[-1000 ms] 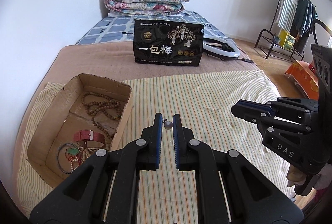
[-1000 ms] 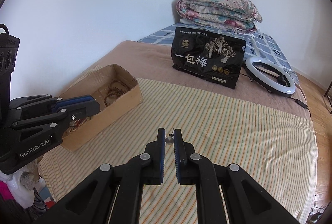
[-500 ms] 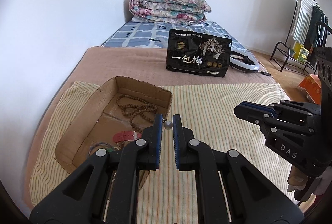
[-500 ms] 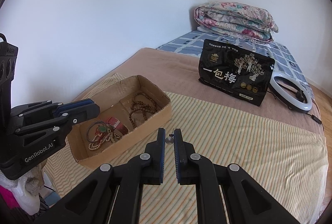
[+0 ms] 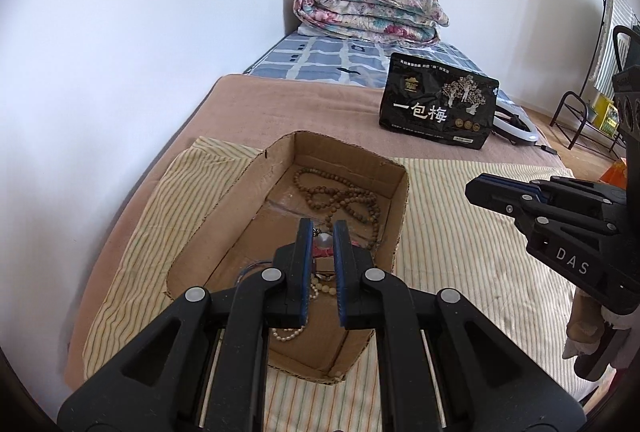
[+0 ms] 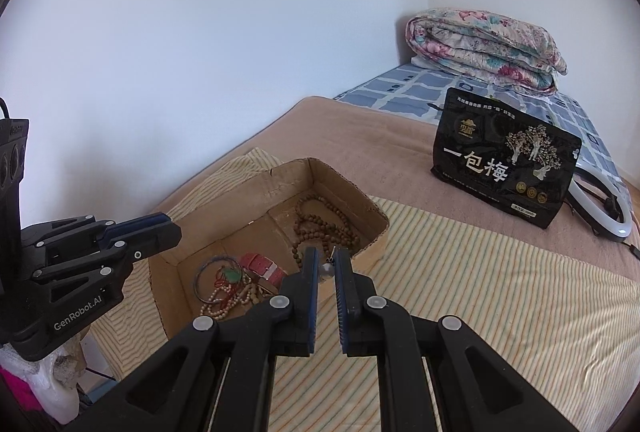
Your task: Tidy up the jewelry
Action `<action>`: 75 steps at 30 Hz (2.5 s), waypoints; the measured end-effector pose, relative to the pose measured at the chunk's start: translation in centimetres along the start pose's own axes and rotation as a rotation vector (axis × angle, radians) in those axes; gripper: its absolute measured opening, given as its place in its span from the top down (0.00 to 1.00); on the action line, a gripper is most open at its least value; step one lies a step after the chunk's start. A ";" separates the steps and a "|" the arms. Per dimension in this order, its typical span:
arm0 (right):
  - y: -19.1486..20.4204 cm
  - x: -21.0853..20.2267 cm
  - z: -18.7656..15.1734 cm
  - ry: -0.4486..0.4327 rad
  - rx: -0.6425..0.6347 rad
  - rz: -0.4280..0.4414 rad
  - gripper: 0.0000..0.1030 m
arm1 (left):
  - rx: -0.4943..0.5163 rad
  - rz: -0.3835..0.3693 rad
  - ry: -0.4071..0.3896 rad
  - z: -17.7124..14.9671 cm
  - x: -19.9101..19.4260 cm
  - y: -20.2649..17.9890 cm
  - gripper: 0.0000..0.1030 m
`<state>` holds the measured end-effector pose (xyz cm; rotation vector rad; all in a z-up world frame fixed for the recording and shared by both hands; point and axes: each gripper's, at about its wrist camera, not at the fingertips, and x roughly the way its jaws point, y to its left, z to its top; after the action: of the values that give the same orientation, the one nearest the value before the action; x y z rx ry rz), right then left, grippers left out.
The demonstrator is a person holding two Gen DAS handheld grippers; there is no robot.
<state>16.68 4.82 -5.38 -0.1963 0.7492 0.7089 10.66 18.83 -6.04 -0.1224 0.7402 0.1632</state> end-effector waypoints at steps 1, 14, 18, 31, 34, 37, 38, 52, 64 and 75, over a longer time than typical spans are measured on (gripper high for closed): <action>0.3 0.3 0.1 0.003 -0.004 0.004 0.95 | -0.003 0.004 0.002 -0.1 0.0 0.3 0.92; 2.2 4.5 0.2 0.044 -0.029 0.037 0.95 | -0.024 0.047 0.053 -1.3 1.4 3.0 0.92; 2.5 5.6 0.3 0.054 -0.036 0.042 0.95 | -0.018 0.055 0.060 -1.5 1.7 3.2 0.92; 2.2 7.8 0.2 0.080 -0.020 0.061 0.94 | -0.019 0.061 0.088 -1.7 2.8 3.3 0.92; 2.2 7.9 0.2 0.081 -0.021 0.059 0.90 | -0.019 0.058 0.089 -1.7 3.0 3.3 0.92; 2.2 7.9 0.3 0.074 -0.016 0.061 0.76 | -0.022 0.059 0.092 -1.7 3.0 3.3 0.92; 2.1 7.9 0.3 0.070 -0.012 0.060 0.72 | -0.024 0.063 0.093 -1.8 3.1 3.4 0.92; 2.0 6.9 0.6 0.029 0.003 0.031 0.27 | -0.038 0.071 0.070 -1.5 2.5 3.6 0.57; 1.5 4.6 1.2 -0.024 0.019 -0.024 0.05 | 0.012 0.090 0.018 -1.6 0.6 2.2 0.40; 0.8 0.7 1.6 -0.088 0.034 -0.064 0.00 | -0.009 0.087 -0.032 -1.4 -2.3 1.1 0.24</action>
<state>17.36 6.40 -4.65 -0.1566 0.6681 0.6397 7.85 19.40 -5.59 -0.0964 0.7136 0.2508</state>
